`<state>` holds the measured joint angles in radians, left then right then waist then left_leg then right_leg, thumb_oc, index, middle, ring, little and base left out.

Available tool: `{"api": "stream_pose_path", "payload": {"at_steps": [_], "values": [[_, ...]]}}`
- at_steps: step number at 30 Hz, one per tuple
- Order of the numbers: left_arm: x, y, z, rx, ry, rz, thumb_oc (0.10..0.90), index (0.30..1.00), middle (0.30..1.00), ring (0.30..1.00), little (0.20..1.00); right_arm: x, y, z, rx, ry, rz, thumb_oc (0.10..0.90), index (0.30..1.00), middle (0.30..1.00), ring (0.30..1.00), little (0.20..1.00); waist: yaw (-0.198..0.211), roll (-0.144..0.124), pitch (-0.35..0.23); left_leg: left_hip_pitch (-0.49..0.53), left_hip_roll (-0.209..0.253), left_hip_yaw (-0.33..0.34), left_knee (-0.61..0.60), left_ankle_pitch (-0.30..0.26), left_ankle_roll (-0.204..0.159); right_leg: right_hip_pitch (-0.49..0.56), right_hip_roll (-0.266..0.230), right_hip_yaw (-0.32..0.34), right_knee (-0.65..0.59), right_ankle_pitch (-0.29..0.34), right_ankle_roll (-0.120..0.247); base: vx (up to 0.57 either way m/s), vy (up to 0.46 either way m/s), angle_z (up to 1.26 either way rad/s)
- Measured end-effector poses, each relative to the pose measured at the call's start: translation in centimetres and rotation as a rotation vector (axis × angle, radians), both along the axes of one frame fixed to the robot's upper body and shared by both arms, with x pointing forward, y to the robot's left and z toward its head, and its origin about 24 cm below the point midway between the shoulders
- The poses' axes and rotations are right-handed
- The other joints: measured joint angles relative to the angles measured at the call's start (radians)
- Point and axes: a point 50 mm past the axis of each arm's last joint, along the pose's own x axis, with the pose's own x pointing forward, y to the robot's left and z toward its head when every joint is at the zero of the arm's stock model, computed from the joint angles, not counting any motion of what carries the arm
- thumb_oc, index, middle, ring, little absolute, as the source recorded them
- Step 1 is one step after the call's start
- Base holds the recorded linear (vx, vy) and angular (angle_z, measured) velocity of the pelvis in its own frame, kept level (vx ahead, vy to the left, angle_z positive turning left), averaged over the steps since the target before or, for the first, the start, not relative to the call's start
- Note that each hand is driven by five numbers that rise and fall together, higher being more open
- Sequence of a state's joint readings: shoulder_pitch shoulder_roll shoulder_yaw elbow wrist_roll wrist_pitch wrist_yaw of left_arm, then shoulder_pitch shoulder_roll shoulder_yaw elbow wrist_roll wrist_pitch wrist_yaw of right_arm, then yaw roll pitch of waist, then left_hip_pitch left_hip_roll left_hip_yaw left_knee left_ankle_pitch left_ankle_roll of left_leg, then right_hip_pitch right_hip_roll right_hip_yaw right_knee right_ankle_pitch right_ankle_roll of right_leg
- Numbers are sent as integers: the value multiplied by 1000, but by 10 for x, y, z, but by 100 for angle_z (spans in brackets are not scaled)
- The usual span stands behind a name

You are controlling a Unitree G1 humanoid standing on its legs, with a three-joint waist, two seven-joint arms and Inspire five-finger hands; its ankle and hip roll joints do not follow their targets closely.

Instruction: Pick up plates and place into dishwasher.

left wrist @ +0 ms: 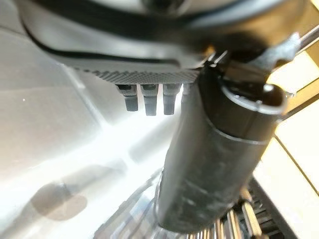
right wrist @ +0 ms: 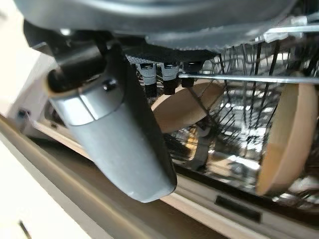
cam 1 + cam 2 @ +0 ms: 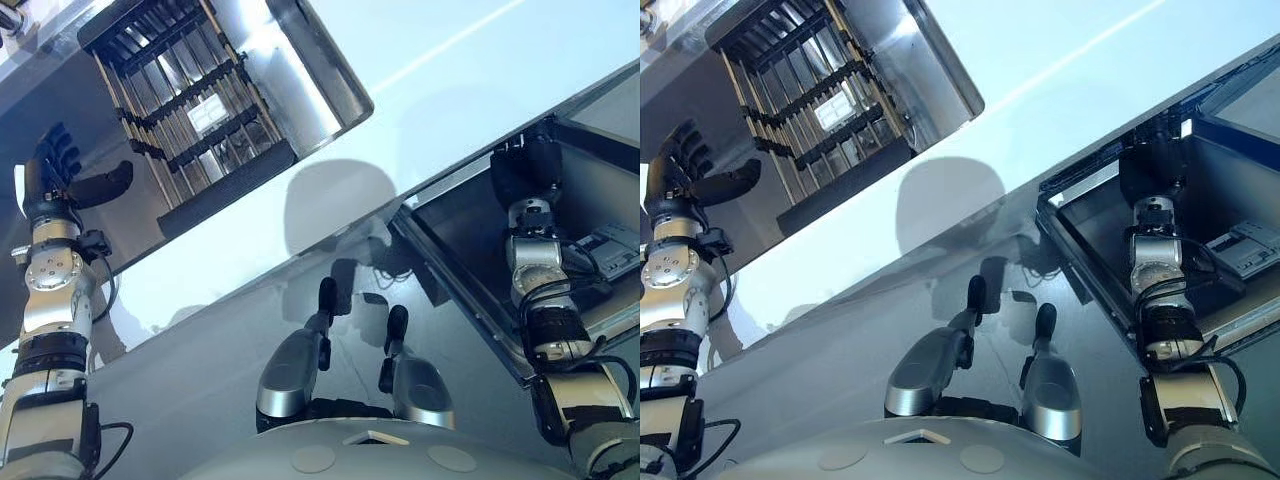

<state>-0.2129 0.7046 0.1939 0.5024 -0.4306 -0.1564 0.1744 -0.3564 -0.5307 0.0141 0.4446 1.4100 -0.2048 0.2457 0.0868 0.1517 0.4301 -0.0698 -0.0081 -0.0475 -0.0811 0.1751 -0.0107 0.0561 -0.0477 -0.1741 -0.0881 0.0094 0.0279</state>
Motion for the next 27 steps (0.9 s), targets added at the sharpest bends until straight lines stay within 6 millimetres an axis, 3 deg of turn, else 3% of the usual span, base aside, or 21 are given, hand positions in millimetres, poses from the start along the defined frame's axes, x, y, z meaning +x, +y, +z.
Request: {"api": "stream_pose_path", "payload": {"at_steps": [3,5,6,7,8,9,10,11,15,19,22,27], "values": [[-5,5,-1,-11,-5,15,800,900,900,900,900,0,3,3,-285,82,-2,800,900,900,900,900,-6,-35,18,25,-9,9,0,1,5,36,-9,7,2,0,0,-8,19,-13],[-8,7,-1,-15,-9,25,800,900,900,900,900,-2,3,5,-443,119,10,800,900,900,900,900,-16,-34,18,51,2,22,-8,0,4,47,5,13,9,-2,1,-4,33,-11],[-8,4,-1,-23,-24,21,800,900,900,900,900,-3,5,3,-532,150,24,800,900,900,900,900,-12,-34,18,65,16,14,-8,2,6,22,11,14,80,-16,19,-3,30,-19],[-8,2,-4,-35,-25,20,800,900,900,900,900,-3,5,1,-607,172,24,800,900,900,900,900,-8,-27,21,81,45,12,-7,7,15,-51,16,19,206,-73,26,1,32,-26],[-9,2,-5,-36,-21,20,800,900,900,900,900,-4,5,0,-687,191,18,800,900,900,900,900,-13,-27,19,97,51,-15,-7,0,19,-57,26,35,118,-83,11,10,26,-12],[-8,2,-3,-27,-25,19,800,900,900,900,900,-5,4,-2,-750,205,15,800,900,900,900,900,-12,-54,10,99,15,-9,-7,-7,12,-56,3,55,-12,3,11,13,19,22],[-8,1,-2,-22,-28,16,800,900,900,900,900,-6,4,-4,-770,211,15,800,900,900,900,900,-19,-67,8,106,-7,-9,-7,-21,-2,-58,-17,56,-8,84,-18,11,21,49],[-11,-7,-11,-43,-33,15,800,900,900,900,900,-10,-1,-6,-857,233,-5,800,900,900,900,900,-43,-27,-2,110,7,-21,-8,-60,-16,-42,-2,43,-5,90,-24,8,22,36],[-14,-22,-4,-37,-112,-21,800,900,900,900,900,-34,-21,-22,-1130,311,-110,800,900,900,900,900,-34,-17,-8,141,21,2,-7,-100,-17,-14,20,50,-5,81,-21,12,3,11],[-25,-20,-15,-36,-81,9,800,900,900,900,900,-50,-30,-20,-1203,293,-185,800,900,900,900,900,-66,-35,-26,180,6,21,-8,-115,-4,18,5,66,-6,71,-8,-18,-4,-15],[-35,-14,-25,-30,-36,40,800,900,900,900,900,-58,-35,-16,-1203,284,-246,800,900,900,900,900,-92,-64,-91,185,4,26,-8,-118,1,18,2,79,-6,70,-5,-41,-8,-7],[-38,-14,-28,-26,-34,42,800,900,900,900,900,-59,-38,-15,-1211,295,-301,800,900,900,900,900,-94,-91,-147,193,4,34,-8,-119,1,21,3,85,-6,70,-5,-29,-13,-5]]}}
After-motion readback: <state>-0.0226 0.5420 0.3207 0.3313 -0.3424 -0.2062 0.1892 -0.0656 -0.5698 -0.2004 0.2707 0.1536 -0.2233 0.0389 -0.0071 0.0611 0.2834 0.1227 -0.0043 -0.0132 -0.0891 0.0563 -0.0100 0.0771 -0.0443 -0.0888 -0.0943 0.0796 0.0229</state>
